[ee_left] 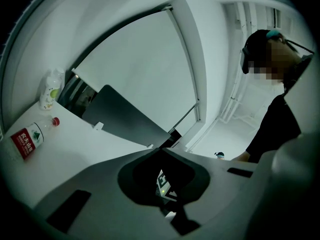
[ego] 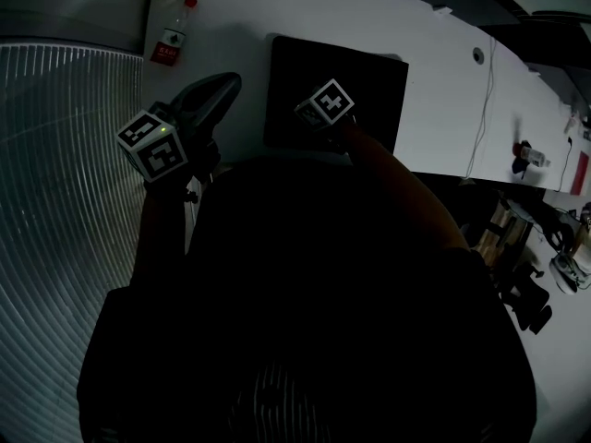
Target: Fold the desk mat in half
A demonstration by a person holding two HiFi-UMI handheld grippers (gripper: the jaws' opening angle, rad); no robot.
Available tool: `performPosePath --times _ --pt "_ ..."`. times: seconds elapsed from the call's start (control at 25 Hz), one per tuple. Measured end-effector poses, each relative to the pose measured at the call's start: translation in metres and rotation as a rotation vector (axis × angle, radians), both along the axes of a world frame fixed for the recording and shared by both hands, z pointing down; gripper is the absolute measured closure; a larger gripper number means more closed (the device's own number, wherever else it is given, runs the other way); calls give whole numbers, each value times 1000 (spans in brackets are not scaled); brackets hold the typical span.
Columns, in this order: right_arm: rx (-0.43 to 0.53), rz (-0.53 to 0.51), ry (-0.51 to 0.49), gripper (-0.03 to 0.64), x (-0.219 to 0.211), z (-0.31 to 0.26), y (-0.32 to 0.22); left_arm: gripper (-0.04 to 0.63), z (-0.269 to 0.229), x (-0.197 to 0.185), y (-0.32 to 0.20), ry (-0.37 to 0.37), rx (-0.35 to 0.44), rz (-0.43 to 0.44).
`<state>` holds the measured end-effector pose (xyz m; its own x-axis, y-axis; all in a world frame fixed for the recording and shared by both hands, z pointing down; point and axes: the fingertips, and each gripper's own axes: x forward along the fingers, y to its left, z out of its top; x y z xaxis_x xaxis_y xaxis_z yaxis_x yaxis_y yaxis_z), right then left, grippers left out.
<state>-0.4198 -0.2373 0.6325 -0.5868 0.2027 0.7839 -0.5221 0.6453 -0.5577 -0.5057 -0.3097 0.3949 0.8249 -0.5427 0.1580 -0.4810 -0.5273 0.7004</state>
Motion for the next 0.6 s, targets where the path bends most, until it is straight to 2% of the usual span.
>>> performPosePath --times 0.04,0.08,0.16,0.24,0.28,0.36,0.48,0.6 --pt "-14 17 -15 432 -4 1 2 589 3 1 1 3 -2 6" --pt "-18 42 -38 385 -6 2 2 589 5 2 1 6 -3 9" --pt "25 98 -113 383 -6 1 -11 589 9 4 0 20 1 10" --pt "32 116 -190 313 -6 -13 -13 589 13 5 -1 26 4 14" --pt "25 116 -216 298 -4 -23 -11 589 14 6 -1 23 5 21" --pt "30 144 -268 296 11 -42 -14 589 16 13 1 8 -5 41" --pt "45 260 -365 299 46 -78 -32 589 18 28 1 -9 -32 61" --pt "95 299 -347 352 89 -91 -40 589 21 45 1 -6 -19 93"
